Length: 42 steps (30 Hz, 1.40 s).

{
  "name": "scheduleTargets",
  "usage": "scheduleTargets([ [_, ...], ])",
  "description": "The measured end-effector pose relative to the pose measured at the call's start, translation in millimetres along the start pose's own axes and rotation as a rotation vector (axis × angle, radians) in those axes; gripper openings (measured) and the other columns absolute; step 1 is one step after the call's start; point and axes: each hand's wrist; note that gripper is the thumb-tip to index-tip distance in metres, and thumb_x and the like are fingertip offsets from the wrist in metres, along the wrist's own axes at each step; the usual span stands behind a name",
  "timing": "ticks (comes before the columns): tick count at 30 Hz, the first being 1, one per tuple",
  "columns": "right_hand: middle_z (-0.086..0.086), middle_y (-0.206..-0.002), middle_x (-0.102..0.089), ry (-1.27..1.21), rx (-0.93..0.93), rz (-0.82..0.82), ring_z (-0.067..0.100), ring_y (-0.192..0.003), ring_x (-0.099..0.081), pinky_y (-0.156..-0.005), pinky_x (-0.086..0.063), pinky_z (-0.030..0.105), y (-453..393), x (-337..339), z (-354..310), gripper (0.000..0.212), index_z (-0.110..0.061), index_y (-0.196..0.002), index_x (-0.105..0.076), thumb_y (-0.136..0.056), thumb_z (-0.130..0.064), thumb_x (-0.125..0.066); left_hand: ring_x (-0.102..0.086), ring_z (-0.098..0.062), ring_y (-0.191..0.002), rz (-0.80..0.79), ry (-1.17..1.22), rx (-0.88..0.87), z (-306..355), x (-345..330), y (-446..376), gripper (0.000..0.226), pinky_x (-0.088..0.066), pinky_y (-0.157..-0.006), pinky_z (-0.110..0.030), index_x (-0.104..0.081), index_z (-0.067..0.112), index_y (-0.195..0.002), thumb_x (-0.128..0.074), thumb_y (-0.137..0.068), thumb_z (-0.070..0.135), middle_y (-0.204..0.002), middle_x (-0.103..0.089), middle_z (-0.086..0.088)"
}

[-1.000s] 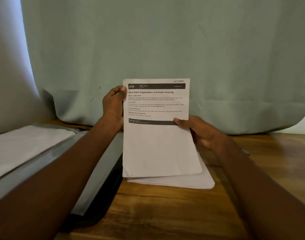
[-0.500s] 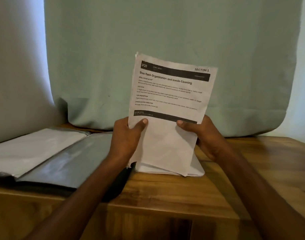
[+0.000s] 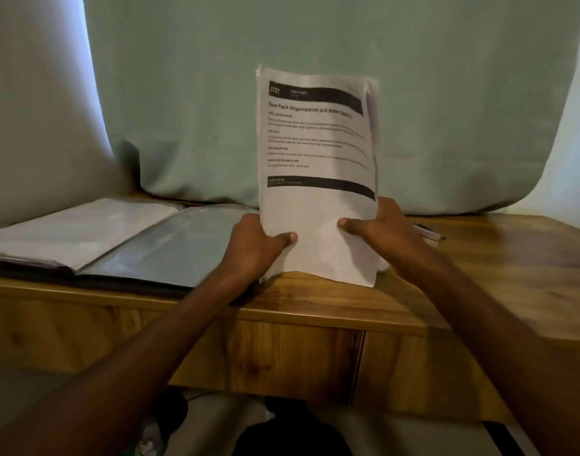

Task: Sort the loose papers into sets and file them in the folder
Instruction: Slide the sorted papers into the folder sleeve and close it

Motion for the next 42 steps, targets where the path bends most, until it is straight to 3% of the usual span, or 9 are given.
scheduleTargets([
  [5, 0.006, -0.123, -0.068, -0.137, -0.049, 0.01, 0.027, -0.11, -0.065, -0.099, -0.053, 0.046, -35.0, -12.4, -5.7, 0.057, -0.014, -0.135, -0.056, -0.083, -0.008, -0.08, -0.071, -0.003, -0.088, -0.109, 0.129, -0.008, 10.2, 33.0, -17.7, 0.033, -0.057, -0.074, -0.02, -0.066, 0.028, -0.111, -0.078, -0.084, 0.044, -0.106, -0.072, 0.014],
  [8, 0.011, -0.121, -0.071, -0.365, -0.126, -0.004, 0.033, -0.11, -0.068, -0.1, -0.054, 0.047, -77.2, -32.7, 0.0, 0.07, -0.01, -0.133, -0.059, -0.07, -0.006, -0.087, -0.074, -0.011, -0.091, -0.109, 0.131, 0.039, 4.7, 63.3, -49.2, 0.058, -0.06, -0.073, -0.029, -0.071, 0.024, -0.106, -0.052, -0.082, 0.073, -0.103, -0.077, 0.005],
  [10, 0.018, -0.119, -0.072, -0.612, -0.178, -0.052, 0.039, -0.111, -0.069, -0.094, -0.057, 0.048, -108.2, -54.4, 6.2, 0.054, 0.0, -0.128, -0.063, -0.077, -0.001, -0.079, -0.075, -0.018, -0.094, -0.033, 0.11, 0.054, -14.3, 85.9, -80.4, 0.064, -0.062, -0.078, -0.037, -0.071, 0.02, -0.112, -0.044, -0.091, 0.074, -0.102, -0.078, -0.001],
  [13, 0.02, -0.12, -0.072, -0.898, -0.251, -0.039, 0.036, -0.108, -0.069, -0.081, -0.061, 0.044, -144.3, -89.7, 11.5, 0.028, 0.003, -0.117, -0.068, -0.089, 0.001, -0.068, -0.074, -0.021, -0.096, 0.066, -0.086, 0.038, -54.1, 111.2, -123.2, 0.058, -0.058, -0.084, -0.037, -0.076, 0.017, -0.105, -0.046, -0.099, 0.066, -0.094, -0.079, -0.002],
  [18, 0.016, -0.107, -0.072, -1.145, -0.307, -0.01, 0.029, -0.092, -0.069, -0.065, -0.063, 0.042, -200.6, -156.0, 17.6, 0.023, 0.0, -0.115, -0.066, -0.096, 0.007, -0.054, -0.067, -0.024, -0.089, -0.006, -0.627, -0.059, -109.2, 118.9, -185.0, 0.038, -0.049, -0.076, -0.034, -0.076, 0.017, -0.102, -0.054, -0.102, 0.048, -0.094, -0.074, -0.004],
  [20, 0.015, -0.108, -0.071, -1.199, -0.295, 0.013, 0.03, -0.095, -0.069, -0.077, -0.062, 0.046, -222.1, -178.0, 22.1, 0.023, -0.003, -0.111, -0.066, -0.096, 0.009, -0.053, -0.068, -0.02, -0.083, -0.077, -0.734, -0.086, -124.4, 114.2, -204.6, 0.043, -0.054, -0.076, -0.037, -0.075, 0.022, -0.099, -0.05, -0.1, 0.057, -0.087, -0.073, 0.001],
  [23, 0.016, -0.128, -0.067, -1.177, -0.321, 0.006, 0.035, -0.118, -0.064, -0.099, -0.052, 0.057, -254.0, -201.6, 31.0, 0.025, -0.007, -0.118, -0.064, -0.096, 0.003, -0.057, -0.067, -0.019, -0.091, -0.203, -0.797, -0.086, -140.3, 104.9, -227.9, 0.063, -0.055, -0.089, -0.044, -0.073, 0.028, -0.109, -0.037, -0.091, 0.076, -0.1, -0.074, 0.002],
  [29, 0.009, -0.117, -0.073, -0.814, -0.274, 0.038, 0.025, -0.102, -0.07, -0.068, -0.061, 0.037, -290.7, -222.8, 51.3, 0.033, -0.014, -0.125, -0.064, -0.093, -0.021, -0.072, -0.065, -0.023, -0.097, -0.127, -0.708, -0.196, -162.0, 89.1, -252.3, 0.037, -0.05, -0.088, -0.037, -0.076, 0.017, -0.107, -0.06, -0.099, 0.049, -0.105, -0.072, -0.007],
  [42, 0.011, -0.119, -0.072, -0.913, -0.183, -0.022, 0.029, -0.103, -0.071, -0.067, -0.06, 0.037, -288.5, -219.2, 85.2, 0.038, -0.01, -0.126, -0.063, -0.09, -0.011, -0.076, -0.067, -0.016, -0.089, -0.022, -0.514, -0.307, -164.6, 88.2, -252.6, 0.004, -0.053, -0.088, -0.037, -0.075, 0.02, -0.086, -0.076, -0.088, 0.017, -0.094, -0.072, 0.002],
])
Point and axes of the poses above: each hand's wrist, its own y-axis away from the middle knuckle, its own x-axis out of the back of the hand, z = x × y
